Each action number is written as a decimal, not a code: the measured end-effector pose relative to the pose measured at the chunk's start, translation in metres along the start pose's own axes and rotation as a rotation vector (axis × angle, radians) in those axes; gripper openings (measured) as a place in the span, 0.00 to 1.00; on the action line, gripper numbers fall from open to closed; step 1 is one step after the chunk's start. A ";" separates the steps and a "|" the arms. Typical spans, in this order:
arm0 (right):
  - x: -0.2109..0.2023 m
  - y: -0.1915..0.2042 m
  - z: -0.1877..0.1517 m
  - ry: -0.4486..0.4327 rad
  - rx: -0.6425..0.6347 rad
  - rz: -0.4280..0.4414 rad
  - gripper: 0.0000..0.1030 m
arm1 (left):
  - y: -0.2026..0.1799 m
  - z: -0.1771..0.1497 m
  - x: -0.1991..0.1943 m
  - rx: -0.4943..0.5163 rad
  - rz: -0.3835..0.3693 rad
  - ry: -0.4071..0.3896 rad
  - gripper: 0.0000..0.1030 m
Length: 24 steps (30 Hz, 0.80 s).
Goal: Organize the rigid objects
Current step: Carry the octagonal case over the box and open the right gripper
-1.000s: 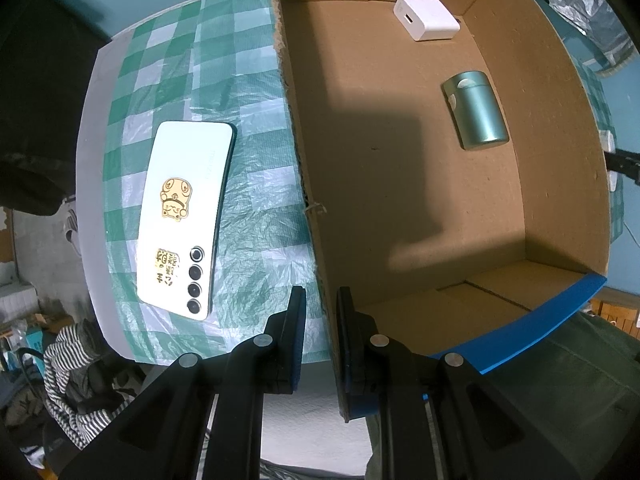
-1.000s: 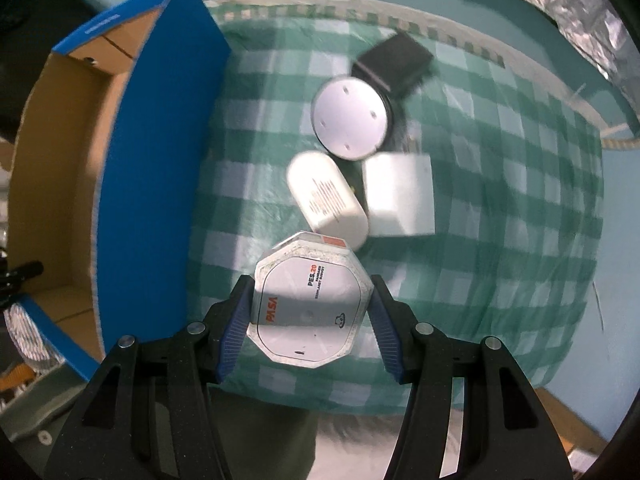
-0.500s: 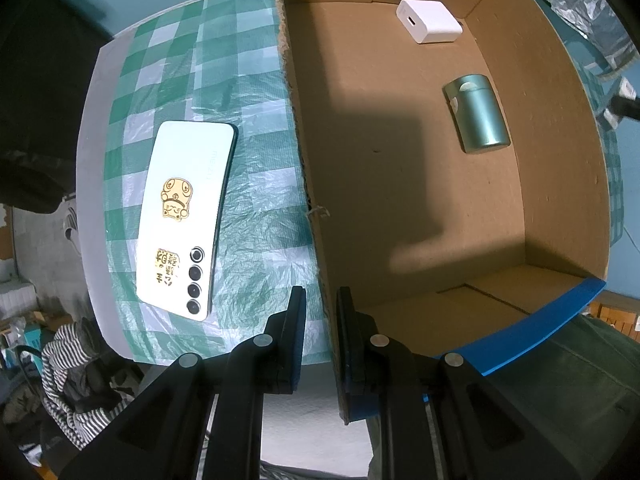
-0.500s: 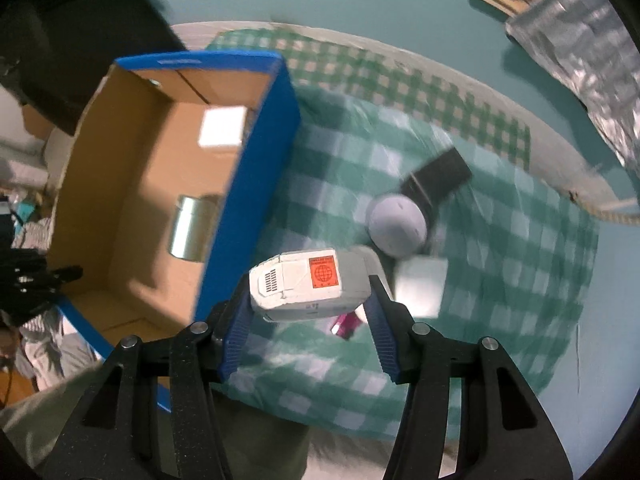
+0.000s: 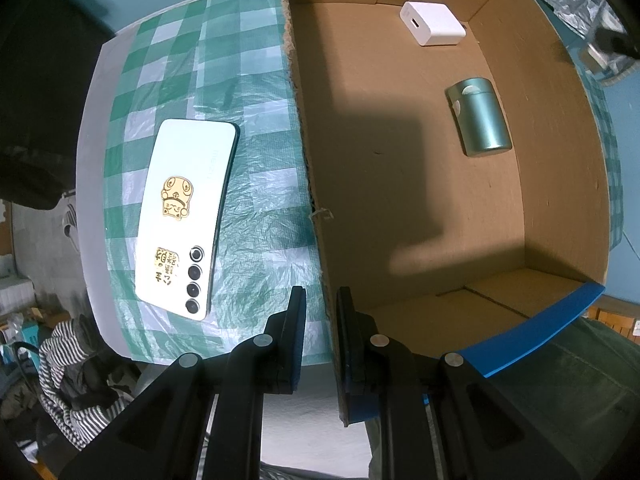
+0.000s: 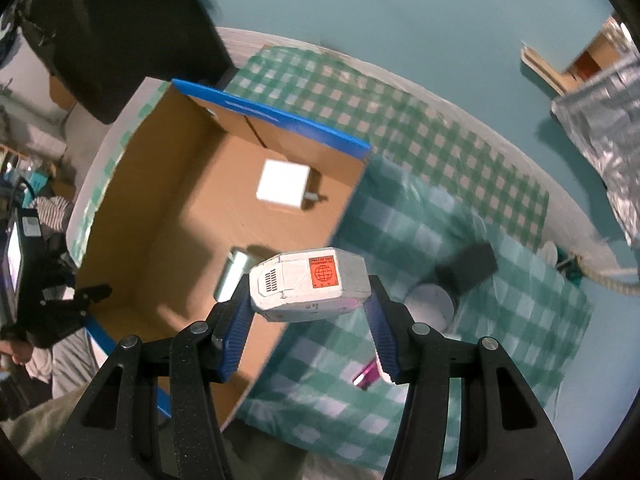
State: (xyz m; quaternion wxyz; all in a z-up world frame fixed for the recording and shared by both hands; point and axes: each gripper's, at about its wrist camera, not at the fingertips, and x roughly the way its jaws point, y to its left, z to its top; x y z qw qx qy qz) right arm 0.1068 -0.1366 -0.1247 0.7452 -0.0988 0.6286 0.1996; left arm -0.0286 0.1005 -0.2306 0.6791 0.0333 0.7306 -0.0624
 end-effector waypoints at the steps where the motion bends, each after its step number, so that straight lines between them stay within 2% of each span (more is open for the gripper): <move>1: 0.002 0.003 0.003 0.000 -0.009 0.001 0.52 | 0.000 0.000 0.000 -0.001 0.000 0.000 0.15; 12: 0.033 0.027 0.031 0.042 -0.095 0.005 0.52 | 0.003 0.000 0.001 -0.011 -0.004 -0.001 0.15; 24: 0.063 0.038 0.036 0.094 -0.178 -0.004 0.52 | 0.004 -0.002 0.000 -0.020 -0.001 -0.001 0.15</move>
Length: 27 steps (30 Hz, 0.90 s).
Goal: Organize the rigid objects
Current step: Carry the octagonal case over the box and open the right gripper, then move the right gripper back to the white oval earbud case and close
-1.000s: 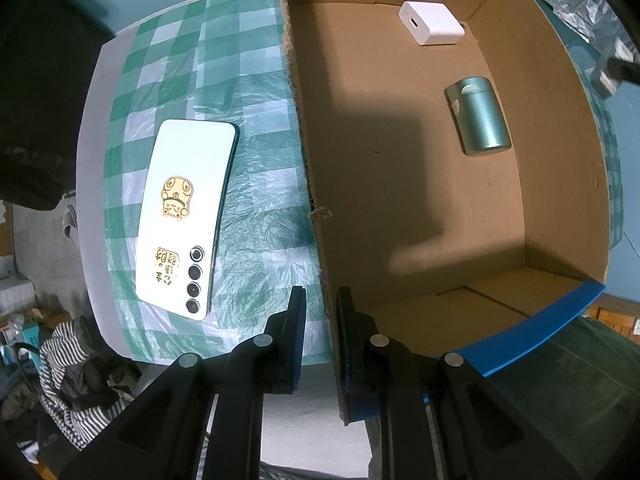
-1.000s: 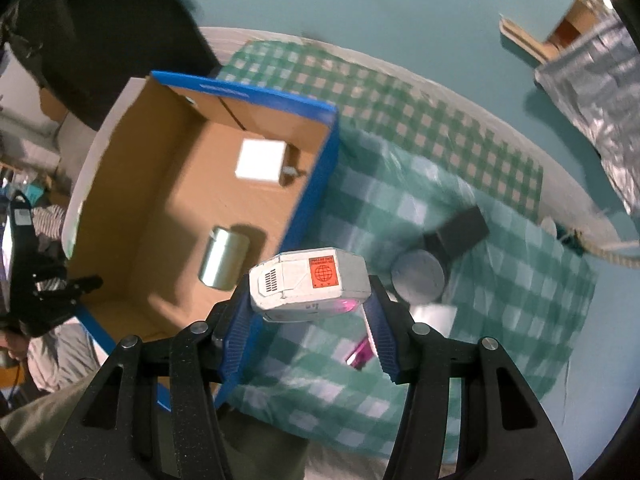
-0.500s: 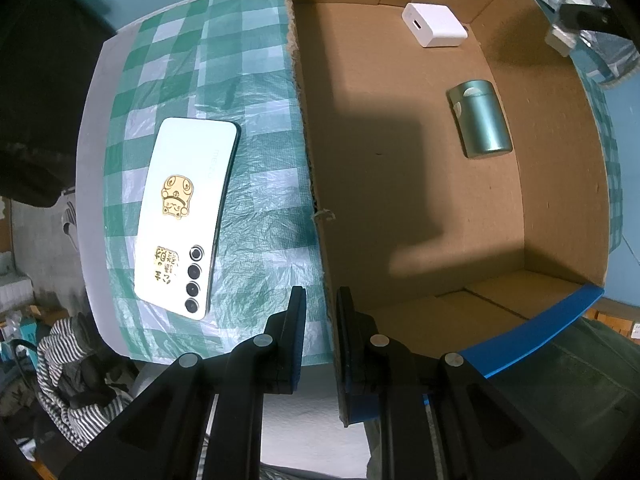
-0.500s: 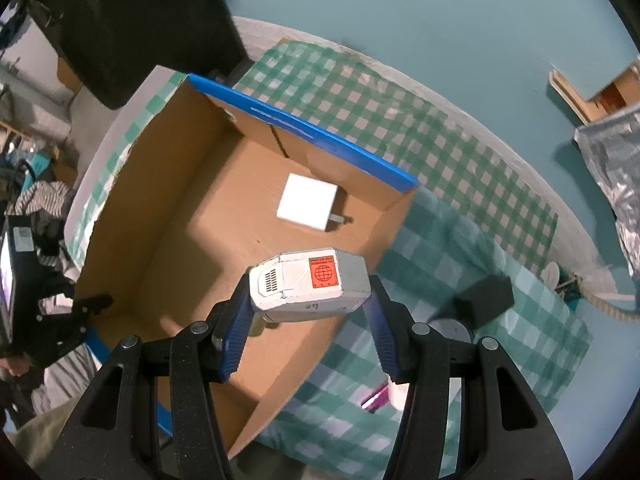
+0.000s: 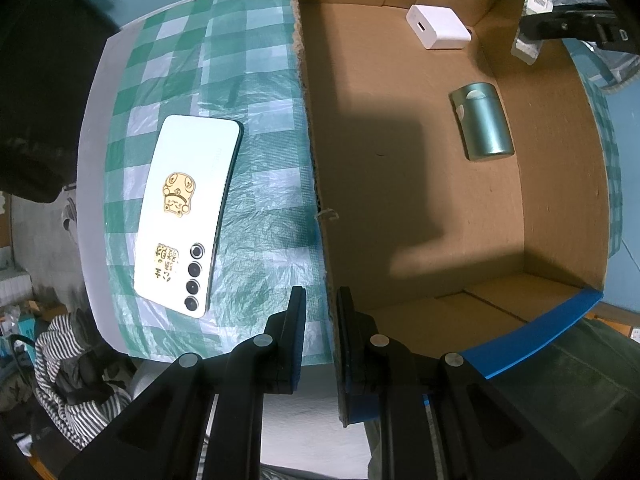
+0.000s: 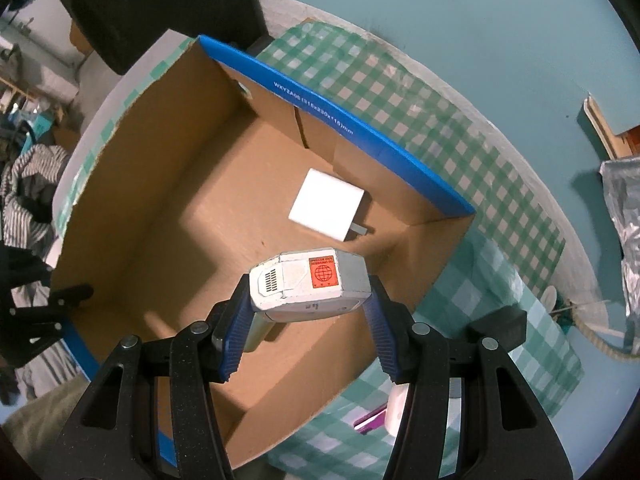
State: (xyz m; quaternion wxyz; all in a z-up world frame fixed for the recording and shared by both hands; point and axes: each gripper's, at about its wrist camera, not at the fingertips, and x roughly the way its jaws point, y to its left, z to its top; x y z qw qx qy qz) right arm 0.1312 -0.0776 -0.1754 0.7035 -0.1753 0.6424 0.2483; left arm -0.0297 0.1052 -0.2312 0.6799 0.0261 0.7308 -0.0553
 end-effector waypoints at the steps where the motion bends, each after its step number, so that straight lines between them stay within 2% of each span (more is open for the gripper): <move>1: 0.001 0.000 0.000 0.002 -0.003 0.003 0.52 | 0.000 0.000 0.000 -0.001 0.001 0.000 0.15; 11: 0.013 -0.004 -0.001 0.032 -0.006 -0.015 0.53 | 0.000 0.000 -0.001 -0.003 0.005 0.002 0.15; 20: 0.000 -0.009 0.002 -0.018 0.026 -0.003 0.53 | -0.001 0.001 -0.004 0.001 0.010 0.000 0.15; 24: -0.007 -0.009 0.002 -0.033 0.034 -0.005 0.62 | -0.002 0.000 -0.004 0.002 0.011 -0.002 0.15; 27: -0.014 -0.008 0.001 -0.043 0.033 -0.009 0.62 | -0.003 0.000 -0.004 0.002 0.013 -0.004 0.15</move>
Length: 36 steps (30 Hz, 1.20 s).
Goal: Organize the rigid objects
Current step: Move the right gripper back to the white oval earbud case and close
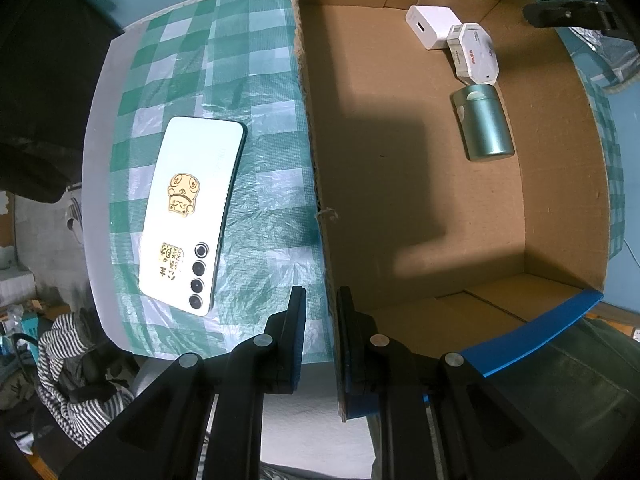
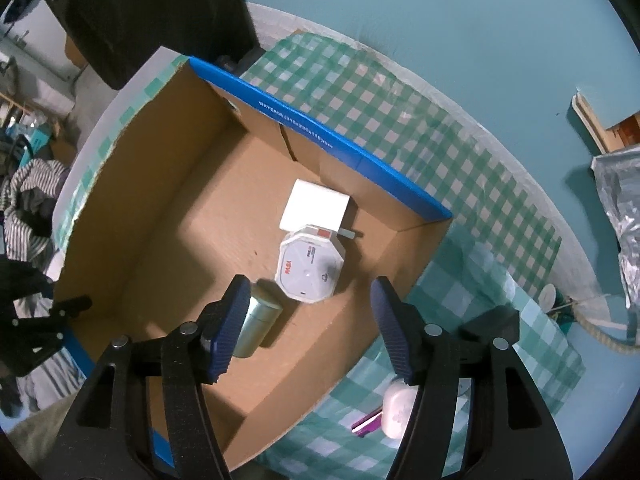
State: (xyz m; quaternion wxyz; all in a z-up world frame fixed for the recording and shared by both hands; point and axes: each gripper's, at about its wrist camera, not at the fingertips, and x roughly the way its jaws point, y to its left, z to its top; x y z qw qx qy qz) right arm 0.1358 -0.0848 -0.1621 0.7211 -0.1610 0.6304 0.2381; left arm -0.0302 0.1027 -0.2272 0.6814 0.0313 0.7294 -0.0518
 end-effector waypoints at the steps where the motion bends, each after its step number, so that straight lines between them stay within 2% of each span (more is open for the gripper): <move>1: -0.002 0.000 -0.001 -0.003 0.000 0.001 0.62 | 0.000 0.000 0.000 0.000 0.000 0.000 0.15; 19: -0.049 -0.005 -0.021 -0.065 0.024 -0.016 0.62 | -0.002 -0.001 -0.004 0.009 0.010 -0.005 0.15; 36: -0.066 -0.042 -0.065 -0.057 0.084 -0.032 0.62 | -0.006 -0.003 -0.005 0.001 0.016 -0.012 0.15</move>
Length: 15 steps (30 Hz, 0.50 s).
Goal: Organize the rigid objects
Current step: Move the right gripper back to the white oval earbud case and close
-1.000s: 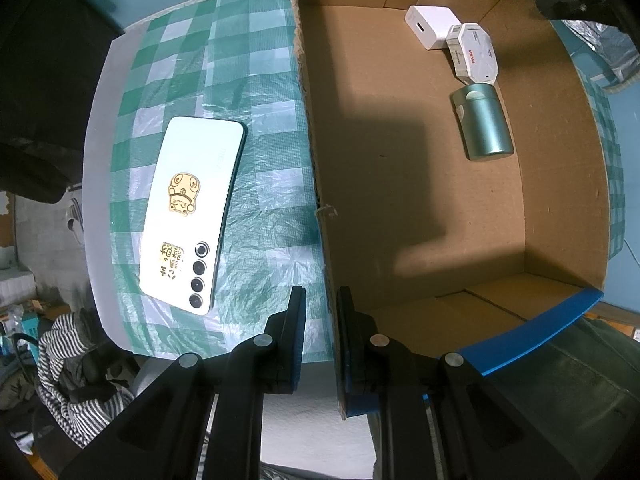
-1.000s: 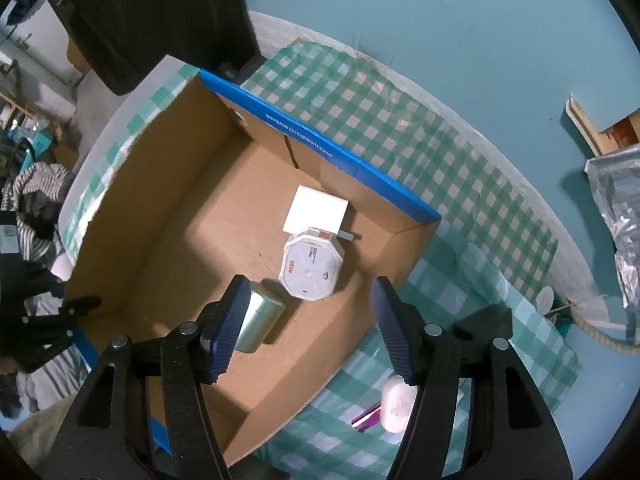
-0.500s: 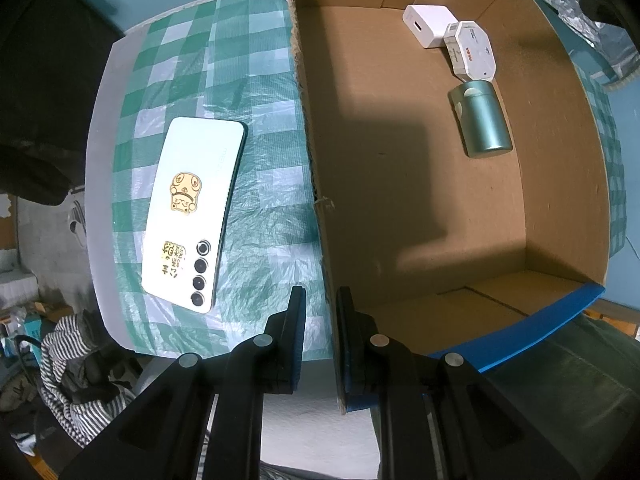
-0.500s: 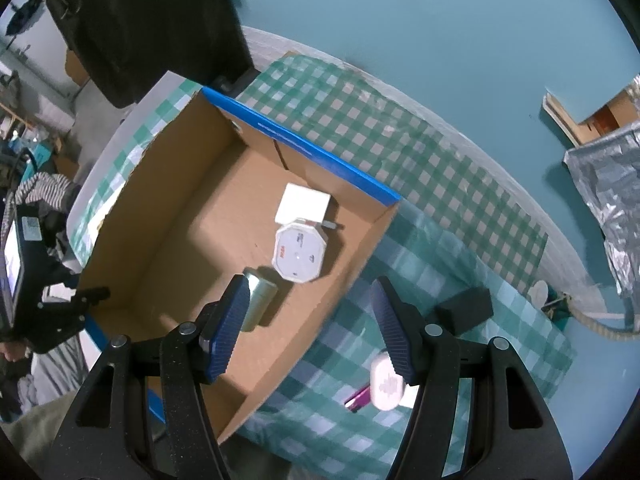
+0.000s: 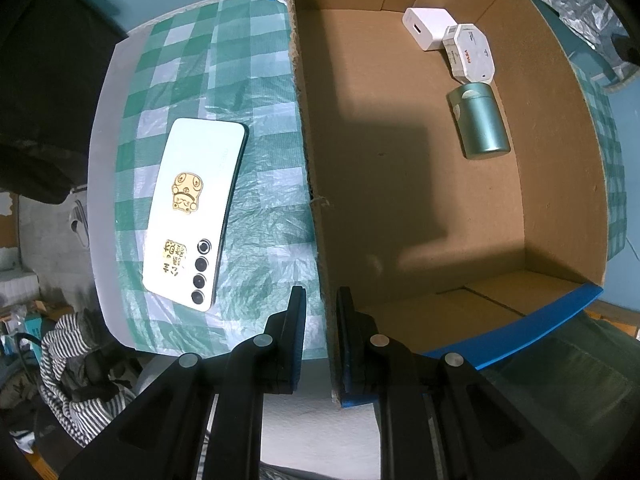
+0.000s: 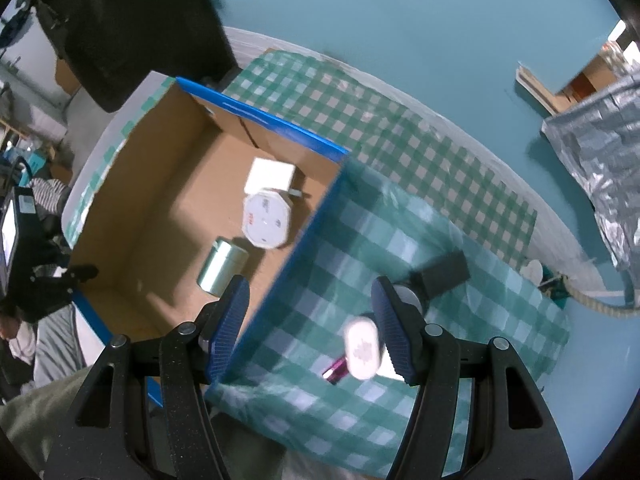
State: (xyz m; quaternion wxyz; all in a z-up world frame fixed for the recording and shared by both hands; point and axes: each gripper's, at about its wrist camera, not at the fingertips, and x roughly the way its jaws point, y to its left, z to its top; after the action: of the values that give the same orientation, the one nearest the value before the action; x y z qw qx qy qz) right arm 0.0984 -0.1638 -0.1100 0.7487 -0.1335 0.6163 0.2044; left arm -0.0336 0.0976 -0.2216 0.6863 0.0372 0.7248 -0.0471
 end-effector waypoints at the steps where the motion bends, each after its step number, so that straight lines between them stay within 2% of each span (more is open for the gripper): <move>1: 0.000 -0.004 -0.003 0.003 0.007 -0.001 0.62 | 0.000 -0.001 0.000 0.000 0.000 0.000 0.15; 10: 0.015 -0.045 -0.029 0.048 0.064 -0.012 0.62 | 0.002 -0.002 0.003 -0.015 0.003 0.003 0.15; 15: 0.042 -0.056 -0.041 0.072 0.070 0.029 0.62 | 0.004 -0.003 0.004 -0.023 0.007 0.005 0.15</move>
State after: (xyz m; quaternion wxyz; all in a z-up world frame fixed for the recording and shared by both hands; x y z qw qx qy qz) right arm 0.0952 -0.2255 -0.1623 0.7272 -0.1054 0.6516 0.1885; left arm -0.0360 0.1021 -0.2254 0.6852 0.0320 0.7268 -0.0365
